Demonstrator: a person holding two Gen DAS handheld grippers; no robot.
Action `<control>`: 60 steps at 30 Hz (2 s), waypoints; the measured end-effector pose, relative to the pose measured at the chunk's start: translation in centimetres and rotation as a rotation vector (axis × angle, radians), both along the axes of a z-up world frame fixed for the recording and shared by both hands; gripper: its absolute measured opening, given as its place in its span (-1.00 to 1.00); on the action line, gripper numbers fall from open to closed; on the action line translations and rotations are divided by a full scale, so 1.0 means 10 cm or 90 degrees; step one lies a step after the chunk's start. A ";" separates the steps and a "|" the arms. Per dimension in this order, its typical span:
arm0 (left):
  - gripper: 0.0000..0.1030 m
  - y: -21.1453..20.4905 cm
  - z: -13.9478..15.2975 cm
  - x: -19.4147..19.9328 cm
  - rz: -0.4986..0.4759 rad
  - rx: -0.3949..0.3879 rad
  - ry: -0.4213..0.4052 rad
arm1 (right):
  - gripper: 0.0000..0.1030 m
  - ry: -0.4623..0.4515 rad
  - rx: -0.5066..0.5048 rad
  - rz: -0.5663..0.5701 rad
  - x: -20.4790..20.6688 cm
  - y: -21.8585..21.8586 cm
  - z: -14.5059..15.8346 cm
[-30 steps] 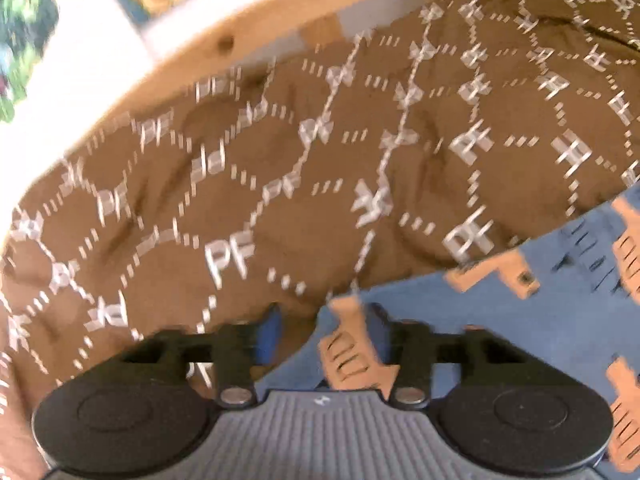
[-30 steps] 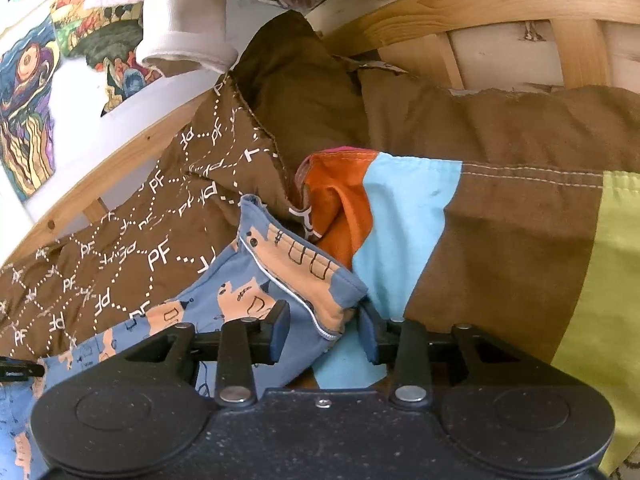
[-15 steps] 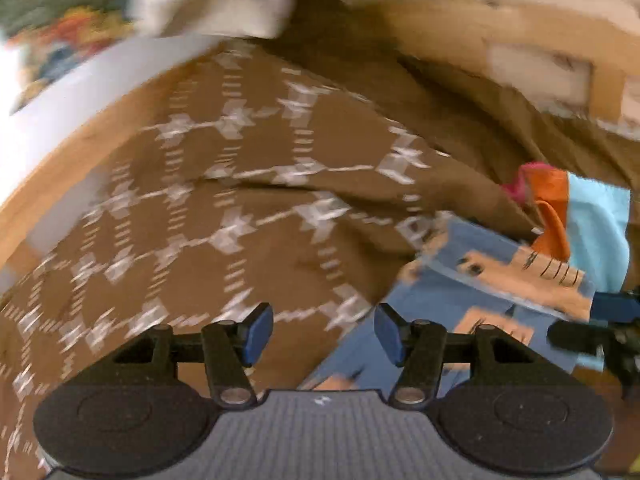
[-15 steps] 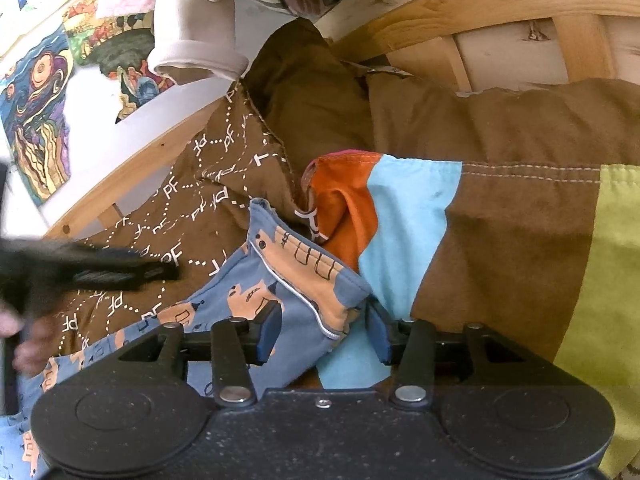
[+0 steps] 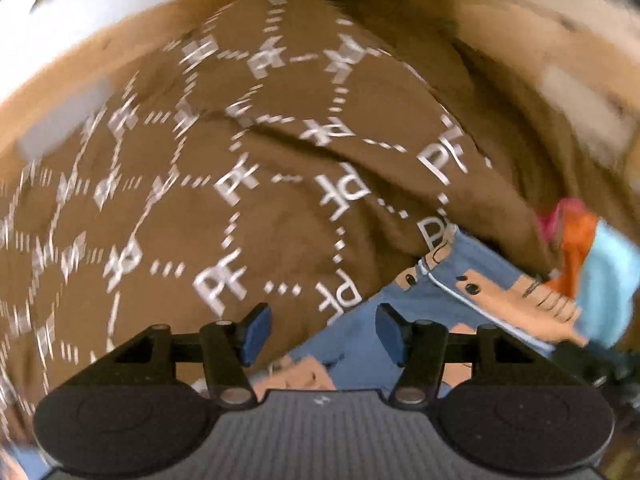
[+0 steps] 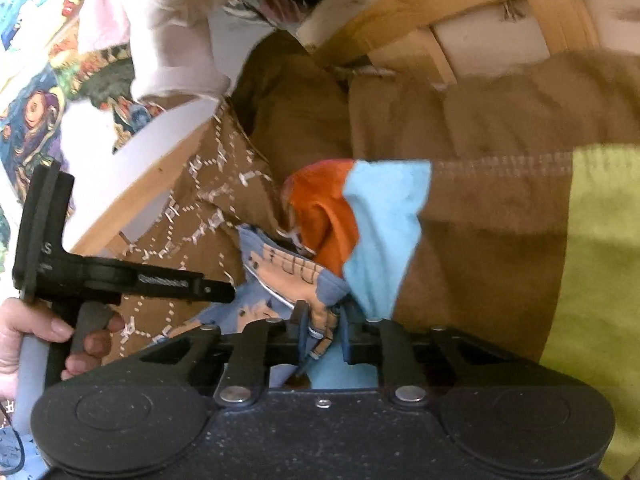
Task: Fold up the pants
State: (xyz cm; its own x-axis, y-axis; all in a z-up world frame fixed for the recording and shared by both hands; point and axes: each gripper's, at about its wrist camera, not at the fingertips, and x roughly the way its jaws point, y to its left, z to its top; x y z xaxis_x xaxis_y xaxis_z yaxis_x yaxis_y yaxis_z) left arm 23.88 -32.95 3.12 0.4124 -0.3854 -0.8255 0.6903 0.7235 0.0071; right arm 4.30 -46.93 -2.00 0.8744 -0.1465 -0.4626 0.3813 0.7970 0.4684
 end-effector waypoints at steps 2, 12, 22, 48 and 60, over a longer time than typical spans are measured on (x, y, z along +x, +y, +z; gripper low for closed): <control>0.23 0.14 0.10 0.03 0.015 -0.029 0.046 | -0.69 -0.010 -0.078 0.022 0.00 0.15 0.11; 0.54 0.36 0.33 0.10 0.001 -0.154 0.220 | -0.69 0.027 -0.425 0.183 0.10 1.05 0.18; 0.08 0.12 0.10 -0.01 -0.018 -0.111 0.202 | -0.69 0.053 -0.498 0.235 0.18 1.27 0.10; 0.49 0.97 -0.48 0.13 0.104 -0.308 0.398 | -0.77 0.014 -0.422 0.283 0.05 1.29 0.16; 0.53 0.82 -0.50 0.13 0.148 -0.300 0.345 | -0.26 0.059 -0.481 0.269 0.12 1.28 0.08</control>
